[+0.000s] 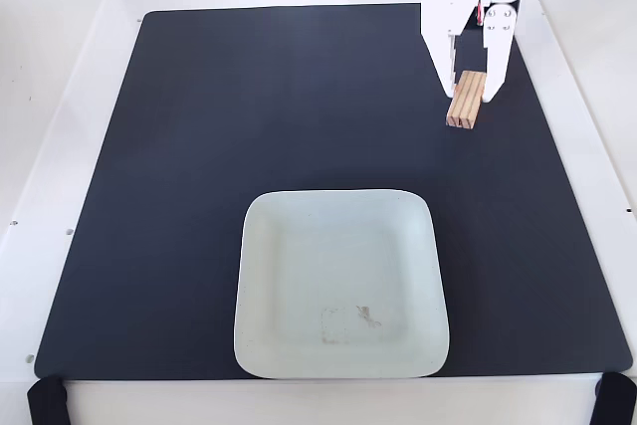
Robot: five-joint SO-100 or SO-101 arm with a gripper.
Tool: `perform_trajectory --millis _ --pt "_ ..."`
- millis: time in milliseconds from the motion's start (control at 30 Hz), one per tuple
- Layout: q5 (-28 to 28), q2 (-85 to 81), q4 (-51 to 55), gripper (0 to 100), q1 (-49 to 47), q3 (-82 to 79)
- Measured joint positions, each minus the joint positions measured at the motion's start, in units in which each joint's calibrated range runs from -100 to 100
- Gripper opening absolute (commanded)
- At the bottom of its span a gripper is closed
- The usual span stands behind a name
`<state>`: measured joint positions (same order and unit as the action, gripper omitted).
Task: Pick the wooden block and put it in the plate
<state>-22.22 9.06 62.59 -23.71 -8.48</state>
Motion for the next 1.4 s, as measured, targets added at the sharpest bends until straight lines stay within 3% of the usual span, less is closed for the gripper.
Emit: perform_trajectory --millis 267,500,633,800,1000,1233,1400 --pt "-9.23 -26.12 -4.51 5 2.32 -19.68" --pt "-19.93 -50.19 -31.55 5 18.73 -47.17" --pt "-24.15 -54.44 -46.26 5 25.49 -56.39" --pt "-25.3 -46.45 -54.17 5 30.23 -53.58" --pt "-25.46 -25.1 -58.42 5 32.06 -37.33" --pt "-25.51 -0.34 -58.93 5 33.7 -12.91" --pt "-25.51 5.78 -58.93 5 33.41 -5.01"
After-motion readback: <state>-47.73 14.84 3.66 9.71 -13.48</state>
